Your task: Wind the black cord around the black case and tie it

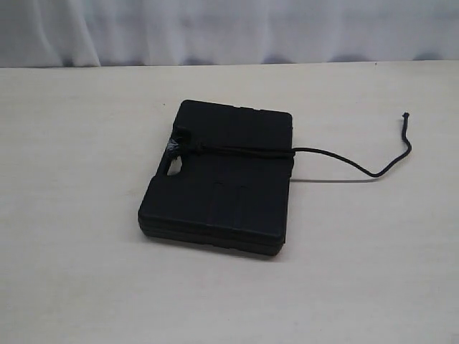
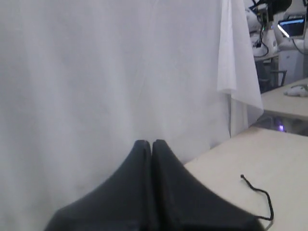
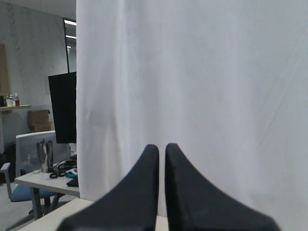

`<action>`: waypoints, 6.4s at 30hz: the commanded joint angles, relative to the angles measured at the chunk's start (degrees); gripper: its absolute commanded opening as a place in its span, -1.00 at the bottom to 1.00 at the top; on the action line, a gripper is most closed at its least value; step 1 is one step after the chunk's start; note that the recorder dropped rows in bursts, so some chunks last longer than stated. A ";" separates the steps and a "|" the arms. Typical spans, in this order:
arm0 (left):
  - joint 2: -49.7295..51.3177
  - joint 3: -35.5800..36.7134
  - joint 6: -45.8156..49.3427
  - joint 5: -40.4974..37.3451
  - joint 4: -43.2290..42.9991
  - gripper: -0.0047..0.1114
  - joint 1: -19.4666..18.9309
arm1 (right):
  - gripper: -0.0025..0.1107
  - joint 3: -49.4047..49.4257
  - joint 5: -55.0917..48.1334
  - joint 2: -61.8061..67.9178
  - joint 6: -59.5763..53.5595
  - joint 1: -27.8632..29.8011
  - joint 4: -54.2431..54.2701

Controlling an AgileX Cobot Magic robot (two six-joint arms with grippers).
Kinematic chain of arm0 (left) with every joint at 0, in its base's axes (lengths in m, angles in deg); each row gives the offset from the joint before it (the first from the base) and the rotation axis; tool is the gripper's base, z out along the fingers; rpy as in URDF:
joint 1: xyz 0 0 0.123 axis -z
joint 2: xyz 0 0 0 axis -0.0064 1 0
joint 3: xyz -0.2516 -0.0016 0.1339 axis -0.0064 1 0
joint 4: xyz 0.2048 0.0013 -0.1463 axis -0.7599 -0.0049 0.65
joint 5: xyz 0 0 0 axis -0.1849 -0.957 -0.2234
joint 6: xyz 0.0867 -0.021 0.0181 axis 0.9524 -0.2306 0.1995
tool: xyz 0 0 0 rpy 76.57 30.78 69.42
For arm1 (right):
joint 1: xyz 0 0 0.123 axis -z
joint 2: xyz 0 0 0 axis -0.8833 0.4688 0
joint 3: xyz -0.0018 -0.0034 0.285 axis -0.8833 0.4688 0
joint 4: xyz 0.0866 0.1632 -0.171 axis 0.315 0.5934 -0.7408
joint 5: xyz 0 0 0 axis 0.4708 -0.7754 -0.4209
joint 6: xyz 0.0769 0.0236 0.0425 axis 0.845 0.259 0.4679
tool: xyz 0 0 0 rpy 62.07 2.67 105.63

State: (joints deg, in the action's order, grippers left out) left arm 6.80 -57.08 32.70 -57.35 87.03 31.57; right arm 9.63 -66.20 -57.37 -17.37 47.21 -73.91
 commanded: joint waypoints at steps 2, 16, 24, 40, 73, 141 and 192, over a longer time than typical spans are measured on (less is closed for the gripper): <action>-8.77 1.11 -0.58 -3.68 1.22 -0.92 0.08 | -0.88 1.94 -0.18 -5.53 2.63 0.05 -0.05; -22.73 1.11 -0.35 -4.63 1.22 -0.92 0.08 | -0.88 2.61 -7.54 -23.29 4.72 0.05 -0.05; -23.44 1.11 -0.35 -4.63 1.22 -0.92 0.08 | -0.88 2.61 -18.22 -24.06 4.72 0.05 -0.05; -27.02 1.35 -0.35 -5.15 -39.17 -0.92 -7.74 | -0.88 2.61 -19.04 -24.06 4.72 0.05 -0.05; -27.02 15.03 -0.35 0.20 -67.61 -0.92 -31.23 | -0.88 2.61 -19.04 -24.06 4.72 0.05 -0.05; -27.02 31.77 -82.63 -14.45 -64.37 -0.92 -31.23 | -0.88 2.61 -19.04 -24.06 4.72 0.05 -0.05; -27.02 31.77 -82.63 -14.60 -72.31 -0.92 -31.23 | -0.88 2.61 -19.05 -24.06 4.72 -0.06 -0.05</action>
State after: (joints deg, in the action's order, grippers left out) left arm -20.10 -25.49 -49.58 -71.93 14.86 0.37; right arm 12.00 -84.80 -81.19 -12.72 47.21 -73.91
